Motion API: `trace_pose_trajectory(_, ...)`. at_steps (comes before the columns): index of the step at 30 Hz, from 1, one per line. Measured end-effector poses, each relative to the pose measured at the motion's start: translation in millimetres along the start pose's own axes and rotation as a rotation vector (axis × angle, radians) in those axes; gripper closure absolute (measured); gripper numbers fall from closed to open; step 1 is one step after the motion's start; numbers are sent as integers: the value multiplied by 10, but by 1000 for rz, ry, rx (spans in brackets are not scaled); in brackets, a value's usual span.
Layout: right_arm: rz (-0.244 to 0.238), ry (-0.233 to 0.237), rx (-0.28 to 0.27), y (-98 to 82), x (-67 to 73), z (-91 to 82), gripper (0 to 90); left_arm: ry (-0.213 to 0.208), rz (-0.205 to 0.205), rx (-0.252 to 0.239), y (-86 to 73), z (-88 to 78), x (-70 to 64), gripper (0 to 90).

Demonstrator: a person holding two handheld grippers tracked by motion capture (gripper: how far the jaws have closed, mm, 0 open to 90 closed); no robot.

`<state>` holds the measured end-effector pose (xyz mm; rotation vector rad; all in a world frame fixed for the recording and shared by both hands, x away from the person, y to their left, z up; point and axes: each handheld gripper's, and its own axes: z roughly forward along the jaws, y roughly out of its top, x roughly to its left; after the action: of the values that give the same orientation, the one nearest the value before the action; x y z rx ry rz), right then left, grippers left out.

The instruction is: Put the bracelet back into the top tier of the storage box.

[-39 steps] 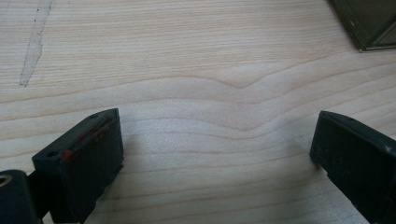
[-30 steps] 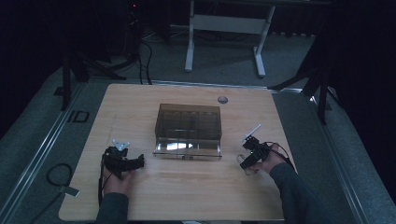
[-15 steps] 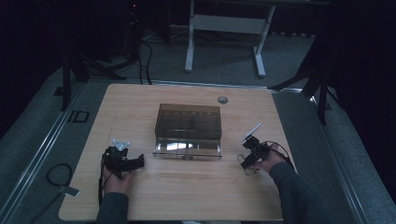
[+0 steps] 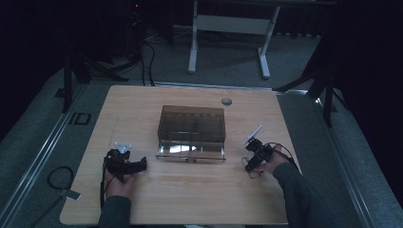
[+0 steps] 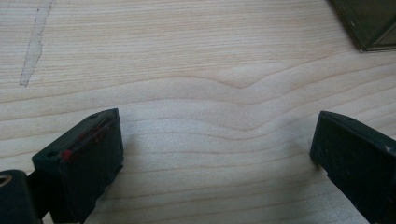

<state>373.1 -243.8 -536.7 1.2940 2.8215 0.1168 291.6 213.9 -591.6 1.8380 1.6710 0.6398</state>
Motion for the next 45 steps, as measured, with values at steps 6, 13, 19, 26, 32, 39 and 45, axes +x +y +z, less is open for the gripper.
trace_pose_trajectory(6,3,-9,23,-4,4,8,398,0,0,0,0,0,0,28)
trace_pose_trajectory(13,-3,-28,50,-9,15,-11,557,0,0,0,0,0,0,28)
trace_pose_trajectory(19,-7,-32,56,-17,31,-23,698,0,0,0,0,0,0,28)
trace_pose_trajectory(26,-31,-45,61,-15,86,-23,757,0,-1,0,0,0,-1,28)
trace_pose_trajectory(32,-36,-38,77,-12,105,-22,762,0,0,0,0,0,0,28)
trace_pose_trajectory(39,-40,-38,76,-14,106,-23,762,0,0,0,0,0,0,28)
trace_pose_trajectory(45,-54,-22,83,-12,91,-24,764,0,0,0,0,0,0,28)
